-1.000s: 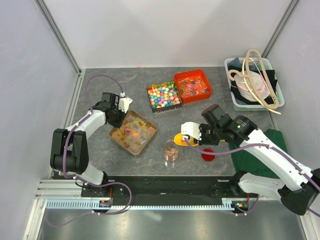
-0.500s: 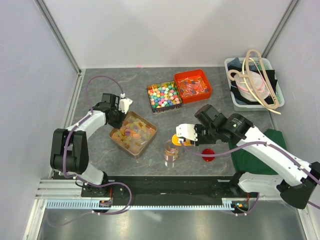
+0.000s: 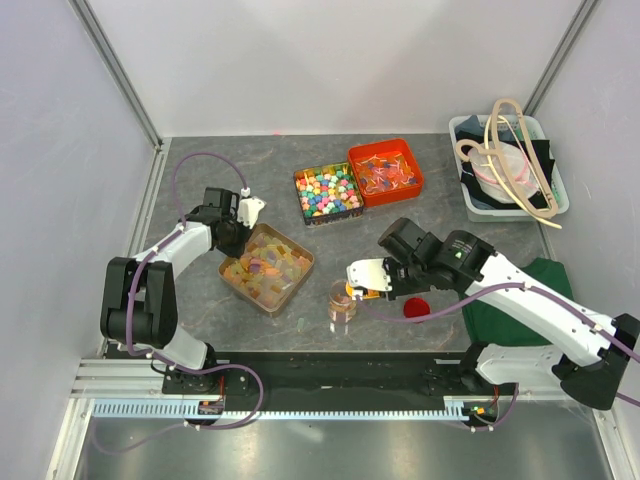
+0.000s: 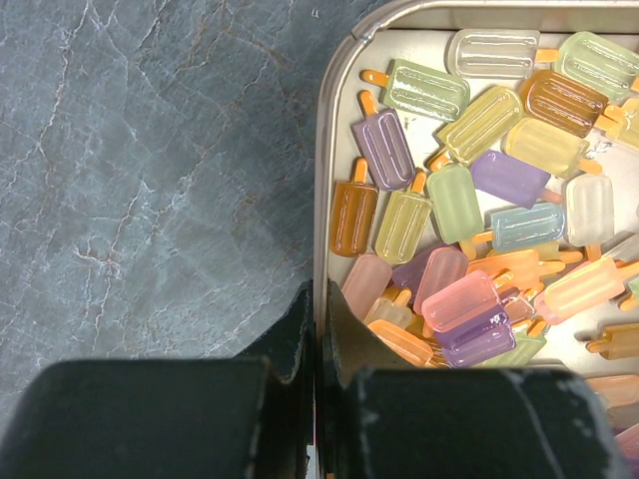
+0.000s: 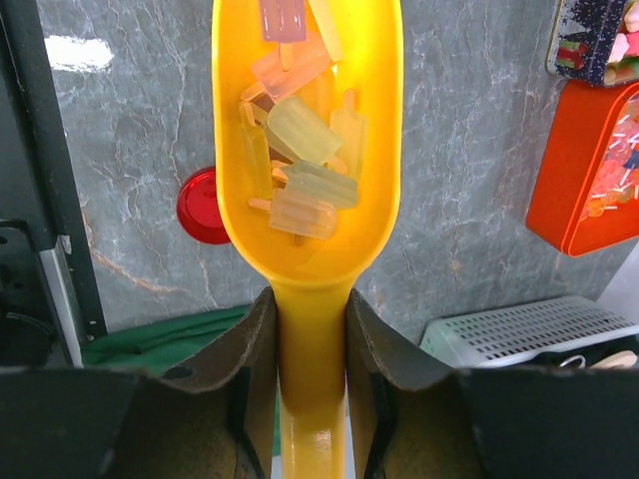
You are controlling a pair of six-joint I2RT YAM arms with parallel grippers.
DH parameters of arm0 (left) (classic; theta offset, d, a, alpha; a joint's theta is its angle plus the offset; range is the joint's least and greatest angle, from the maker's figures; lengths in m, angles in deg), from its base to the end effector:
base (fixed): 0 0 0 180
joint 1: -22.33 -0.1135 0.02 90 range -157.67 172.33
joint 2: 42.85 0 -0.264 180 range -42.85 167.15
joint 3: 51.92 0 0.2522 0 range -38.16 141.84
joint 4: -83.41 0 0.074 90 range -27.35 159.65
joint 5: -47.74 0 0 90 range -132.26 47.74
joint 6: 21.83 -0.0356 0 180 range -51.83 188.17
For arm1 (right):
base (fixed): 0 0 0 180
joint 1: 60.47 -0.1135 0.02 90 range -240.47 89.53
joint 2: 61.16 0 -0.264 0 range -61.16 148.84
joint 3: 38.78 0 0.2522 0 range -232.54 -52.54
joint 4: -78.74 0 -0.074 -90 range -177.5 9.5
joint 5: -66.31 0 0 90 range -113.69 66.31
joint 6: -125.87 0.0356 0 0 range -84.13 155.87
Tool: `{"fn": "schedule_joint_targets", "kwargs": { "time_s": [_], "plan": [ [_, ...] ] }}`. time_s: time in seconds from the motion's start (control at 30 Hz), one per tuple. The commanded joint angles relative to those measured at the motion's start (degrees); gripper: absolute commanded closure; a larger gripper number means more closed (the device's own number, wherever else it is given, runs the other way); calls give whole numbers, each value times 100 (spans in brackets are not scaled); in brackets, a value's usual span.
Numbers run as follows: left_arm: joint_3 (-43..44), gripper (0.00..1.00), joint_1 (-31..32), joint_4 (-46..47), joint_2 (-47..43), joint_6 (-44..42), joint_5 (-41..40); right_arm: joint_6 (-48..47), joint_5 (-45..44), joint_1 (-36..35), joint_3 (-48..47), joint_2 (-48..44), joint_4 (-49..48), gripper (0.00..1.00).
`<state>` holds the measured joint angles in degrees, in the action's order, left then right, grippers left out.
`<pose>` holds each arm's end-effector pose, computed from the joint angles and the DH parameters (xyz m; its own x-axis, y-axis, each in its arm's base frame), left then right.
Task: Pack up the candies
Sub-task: Place the fake candies in the packing bottle.
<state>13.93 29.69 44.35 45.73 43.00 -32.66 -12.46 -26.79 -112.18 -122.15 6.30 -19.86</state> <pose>0.2944 -0.0440 0.1838 -0.7040 0.5138 -0.4903 0.5568 0.8279 0.0680 0.1296 0.1611 0.3268 0.2002 -0.9501 -0.2391 -0.9330 -0.1104 -0.3426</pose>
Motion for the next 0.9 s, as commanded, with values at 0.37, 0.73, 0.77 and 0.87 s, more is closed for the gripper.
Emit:
{"fn": "schedule_joint_targets", "kwargs": {
  "time_s": [0.37, 0.73, 0.77, 0.87],
  "plan": [
    [2, 98, -24, 245, -60, 21, 296, -176, -727, -375, -528, 179, 223, 100],
    [-33, 98, -32, 280, -77, 3, 323, -202, -1343, -832, -598, 346, 364, 100],
    [-50, 98, -32, 280, -77, 3, 323, -211, -1421, -902, -633, 373, 364, 100],
    [-85, 98, -32, 315, -77, -6, 331, -202, -1545, -1025, -695, 443, 399, 100]
  ]
}}
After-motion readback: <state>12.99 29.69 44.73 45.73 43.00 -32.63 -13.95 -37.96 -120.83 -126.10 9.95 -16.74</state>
